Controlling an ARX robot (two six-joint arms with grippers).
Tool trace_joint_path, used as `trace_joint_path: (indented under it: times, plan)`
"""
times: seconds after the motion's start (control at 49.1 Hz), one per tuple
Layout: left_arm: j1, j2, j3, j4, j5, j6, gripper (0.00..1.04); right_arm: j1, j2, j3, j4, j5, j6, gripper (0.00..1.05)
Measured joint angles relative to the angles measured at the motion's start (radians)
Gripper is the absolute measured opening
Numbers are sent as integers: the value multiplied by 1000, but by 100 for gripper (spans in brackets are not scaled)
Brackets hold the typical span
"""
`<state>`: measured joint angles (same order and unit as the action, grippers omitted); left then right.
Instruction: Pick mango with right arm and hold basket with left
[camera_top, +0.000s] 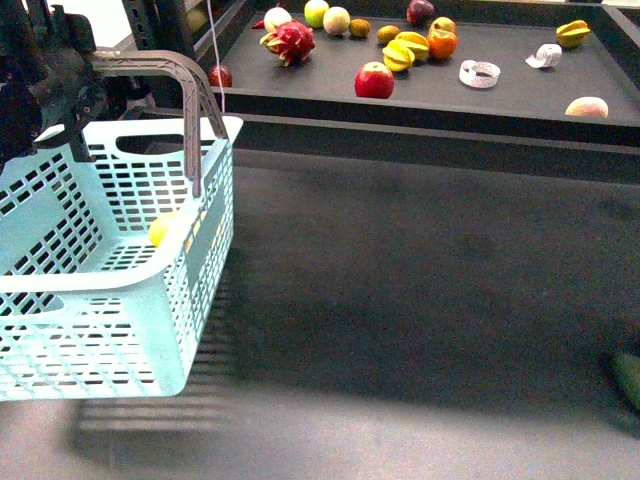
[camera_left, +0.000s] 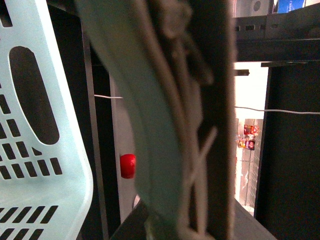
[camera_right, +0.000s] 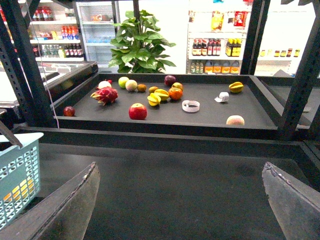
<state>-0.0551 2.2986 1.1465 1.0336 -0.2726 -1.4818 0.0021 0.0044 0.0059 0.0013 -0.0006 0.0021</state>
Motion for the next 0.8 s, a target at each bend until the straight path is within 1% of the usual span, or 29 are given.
trace_joint_path:
  times: [0.02, 0.143, 0.224, 0.326, 0.347, 0.408, 0.428, 0.469, 0.489, 0.571, 0.591, 0.673, 0.795]
  plan:
    - [0, 3, 4, -2, -1, -6, 10, 0, 0, 0, 0, 0, 0, 97]
    - [-8, 5, 12, -11, 2, -40, 34, 0, 0, 0, 0, 0, 0, 97]
    - [-12, 5, 12, -23, 0, -51, 45, 0, 0, 0, 0, 0, 0, 97]
    - [-11, 0, 0, -46, 3, -58, 61, 0, 0, 0, 0, 0, 0, 97]
    - [-11, -2, -3, -49, 3, -59, 63, 0, 0, 0, 0, 0, 0, 97]
    - [-11, -19, -16, -89, 11, -61, 74, 0, 0, 0, 0, 0, 0, 97]
    - [-10, -23, -20, -96, 11, -61, 75, 0, 0, 0, 0, 0, 0, 97]
    - [-10, -40, -37, -112, 11, -61, 83, 0, 0, 0, 0, 0, 0, 97]
    - [-10, -45, -42, -116, 11, -61, 84, 0, 0, 0, 0, 0, 0, 97]
    - [-8, -84, -79, -159, 12, -61, 97, 0, 0, 0, 0, 0, 0, 97]
    - [-6, -93, -91, -159, 13, -59, 98, 0, 0, 0, 0, 0, 0, 97]
    - [-3, -135, -127, -179, 19, -61, 96, 0, 0, 0, 0, 0, 0, 97]
    - [0, -203, -182, -198, 31, -57, 96, 0, 0, 0, 0, 0, 0, 97]
